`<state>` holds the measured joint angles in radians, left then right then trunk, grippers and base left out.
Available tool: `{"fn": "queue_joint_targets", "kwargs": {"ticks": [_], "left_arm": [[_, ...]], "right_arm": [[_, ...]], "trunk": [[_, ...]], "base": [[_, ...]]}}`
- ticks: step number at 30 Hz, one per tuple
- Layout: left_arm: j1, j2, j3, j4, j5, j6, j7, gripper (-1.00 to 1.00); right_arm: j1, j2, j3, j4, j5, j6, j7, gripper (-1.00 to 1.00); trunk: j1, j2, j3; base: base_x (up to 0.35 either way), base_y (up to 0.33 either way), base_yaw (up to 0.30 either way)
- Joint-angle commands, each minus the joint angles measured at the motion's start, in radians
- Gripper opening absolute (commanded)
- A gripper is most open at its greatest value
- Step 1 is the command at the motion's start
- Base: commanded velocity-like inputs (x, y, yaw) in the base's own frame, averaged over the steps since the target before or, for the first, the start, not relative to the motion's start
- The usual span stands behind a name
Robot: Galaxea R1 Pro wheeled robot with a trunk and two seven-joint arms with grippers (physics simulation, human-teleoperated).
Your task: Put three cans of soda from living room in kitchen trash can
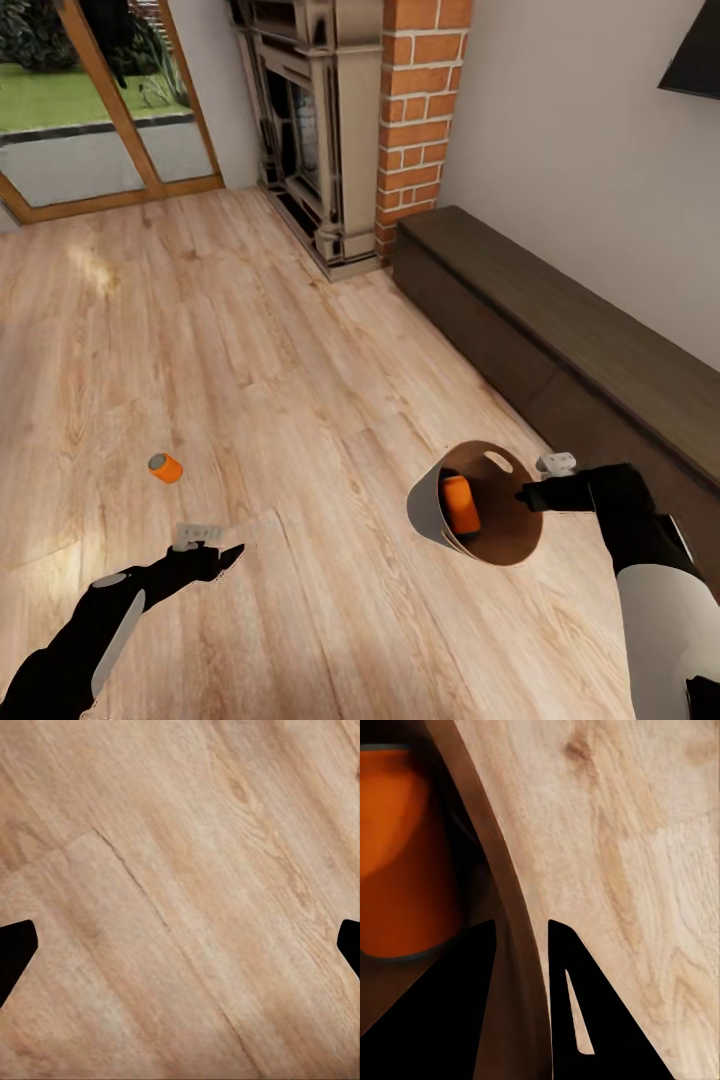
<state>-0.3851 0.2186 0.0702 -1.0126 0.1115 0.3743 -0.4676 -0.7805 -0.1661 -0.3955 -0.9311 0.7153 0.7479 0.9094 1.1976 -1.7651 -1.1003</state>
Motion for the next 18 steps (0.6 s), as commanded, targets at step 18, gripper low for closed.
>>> {"fn": "queue_joint_targets", "kwargs": {"ticks": [18], "left_arm": [[-0.043, 0.037, 0.074, -0.200, -0.005, 0.351, -0.005, 1.00]], "right_arm": [[0.000, 0.000, 0.009, 0.000, -0.016, 0.011, 0.006, -1.00]], "trunk": [[0.000, 0.000, 0.000]], "base": [[0.173, 0.175, 0.253]]}}
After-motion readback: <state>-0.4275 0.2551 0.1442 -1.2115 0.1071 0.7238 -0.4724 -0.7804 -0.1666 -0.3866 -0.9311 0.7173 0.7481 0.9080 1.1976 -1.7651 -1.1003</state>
